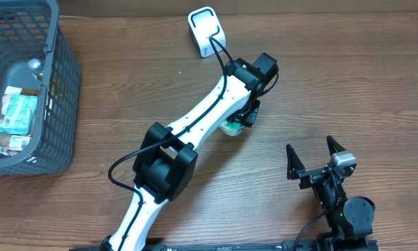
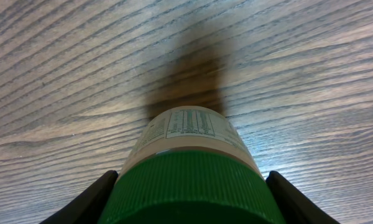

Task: Scan the item barcode
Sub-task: 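Hold the jar in front of the scanner with the left gripper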

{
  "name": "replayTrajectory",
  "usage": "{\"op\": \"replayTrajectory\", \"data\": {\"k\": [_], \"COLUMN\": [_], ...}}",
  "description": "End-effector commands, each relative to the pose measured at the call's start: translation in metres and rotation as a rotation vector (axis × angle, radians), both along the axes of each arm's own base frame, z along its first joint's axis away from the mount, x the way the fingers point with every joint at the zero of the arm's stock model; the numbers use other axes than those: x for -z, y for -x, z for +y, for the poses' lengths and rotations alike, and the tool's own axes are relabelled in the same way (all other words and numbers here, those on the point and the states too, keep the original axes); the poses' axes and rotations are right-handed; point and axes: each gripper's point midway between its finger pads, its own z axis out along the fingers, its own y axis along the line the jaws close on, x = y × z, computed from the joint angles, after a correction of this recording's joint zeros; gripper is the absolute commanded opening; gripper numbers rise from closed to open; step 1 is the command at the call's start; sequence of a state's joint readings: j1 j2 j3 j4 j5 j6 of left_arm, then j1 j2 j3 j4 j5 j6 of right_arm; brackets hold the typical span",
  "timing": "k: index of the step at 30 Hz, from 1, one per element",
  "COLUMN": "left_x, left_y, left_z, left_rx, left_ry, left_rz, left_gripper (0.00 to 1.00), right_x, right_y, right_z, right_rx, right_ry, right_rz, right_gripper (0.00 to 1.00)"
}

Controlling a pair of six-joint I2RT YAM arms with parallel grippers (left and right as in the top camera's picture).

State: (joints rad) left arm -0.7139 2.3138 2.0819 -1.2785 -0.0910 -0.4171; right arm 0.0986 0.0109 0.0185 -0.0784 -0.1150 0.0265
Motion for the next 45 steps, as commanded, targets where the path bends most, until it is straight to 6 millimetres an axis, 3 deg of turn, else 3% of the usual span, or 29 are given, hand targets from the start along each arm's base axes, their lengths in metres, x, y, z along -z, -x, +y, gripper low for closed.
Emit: {"op": "replayTrajectory", "data": {"k": [1,11,27,35,39,41,45], "left_x": [0.003,0.003,0.001,0.004,0.004,0.004,0.004], "left_y": [0.002,0.007,0.003,0.013,0.018,0.019,0.025], "left_z": [0.000,-0.001,-0.002,-0.009,-0.012,-0.014,-0.015], "left_rx": [-0.011,-0.009,0.007,0.007,-0.032,-0.057,-0.180], "left_ry": [-0.014,-0.004,0.000,0.018,0.016,0.019,0.026], "left_rz": [-0.002,0.027,0.011,0.040,0.045,0.046,0.058], "left_gripper": [0.59,0.96,0.96,0.65,0.59,0.47,0.43], "right_x": [0.002,0.002,0.002,0.002,0.002,0.002,0.002], "right_y": [-0.001,-0.001,-0.001,-0.001,-0.001,-0.001,-0.001], "right_z": [-0.003,-0.003,-0.003,-0.003,-0.003,-0.003,-0.003], "right_rx": [0.013,0.013,0.013,0.013,0.013,0.013,0.013], "right_ry": [0.001,0.001,0.001,0.001,0.001,0.001,0.001], "right_rz": [-0.002,-0.002,-0.002,-0.002,-0.002,-0.002,-0.002], "right_gripper": [1.00,1.00,1.00,1.00,1.00,1.00,1.00]}}
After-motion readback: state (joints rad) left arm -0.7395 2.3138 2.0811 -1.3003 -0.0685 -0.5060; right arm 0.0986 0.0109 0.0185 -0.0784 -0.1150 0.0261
